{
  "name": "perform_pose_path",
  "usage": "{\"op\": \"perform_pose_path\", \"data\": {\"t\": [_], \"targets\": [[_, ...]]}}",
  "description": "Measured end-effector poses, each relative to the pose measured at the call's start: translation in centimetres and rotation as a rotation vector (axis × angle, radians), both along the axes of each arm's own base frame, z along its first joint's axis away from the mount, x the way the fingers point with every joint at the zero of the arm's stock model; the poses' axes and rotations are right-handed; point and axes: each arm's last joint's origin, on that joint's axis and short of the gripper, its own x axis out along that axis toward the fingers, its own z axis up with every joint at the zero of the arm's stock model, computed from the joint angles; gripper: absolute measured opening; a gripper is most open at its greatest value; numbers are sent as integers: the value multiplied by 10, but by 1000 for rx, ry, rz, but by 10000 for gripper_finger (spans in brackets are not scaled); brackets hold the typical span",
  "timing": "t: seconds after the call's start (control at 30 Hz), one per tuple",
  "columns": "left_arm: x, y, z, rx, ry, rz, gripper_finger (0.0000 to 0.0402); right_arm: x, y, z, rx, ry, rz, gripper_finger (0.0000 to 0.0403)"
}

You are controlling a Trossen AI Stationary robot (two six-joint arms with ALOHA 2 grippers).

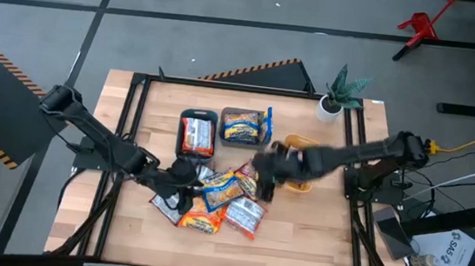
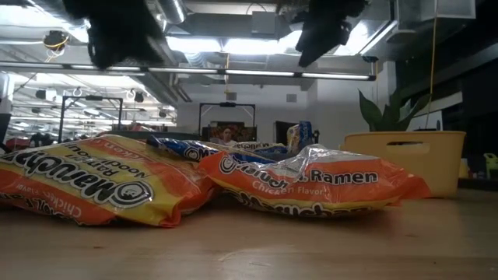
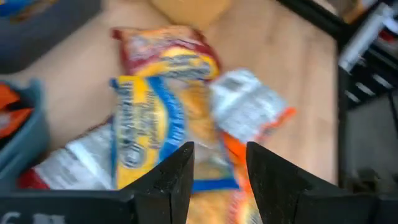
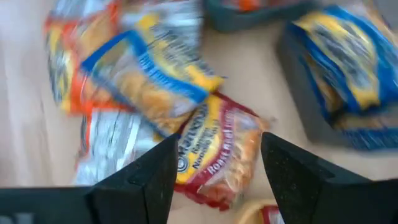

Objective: Sort Maruchan noodles
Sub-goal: Put the blue noodle pack into the black transparent bin

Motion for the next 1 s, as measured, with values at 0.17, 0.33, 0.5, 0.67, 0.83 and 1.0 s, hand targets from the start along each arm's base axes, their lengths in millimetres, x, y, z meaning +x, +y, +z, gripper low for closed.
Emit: {"op": "perform_pose_path", "data": {"t": [0.17, 0.33, 0.5, 0.67, 0.83, 1.0], "targets": [[-3, 17, -28, -42, 2, 50, 141, 13, 26, -45, -105, -50, 212, 216], [-9, 25, -47, -94, 55, 19, 141, 28, 31, -73, -82, -46, 251, 216], [-17, 27, -64, -114, 80, 40, 141, 34, 32, -81, -108, -61, 235, 216], [-14, 28, -78, -82, 103, 64, 141, 37, 32, -87, -179, -45, 281, 216], [-8, 28, -88, -87, 115, 67, 141, 44, 35, -95, -239, -56, 395, 216], [-3, 30, -92, -97, 110, 84, 141, 46, 36, -104, -253, -33, 449, 216]]}}
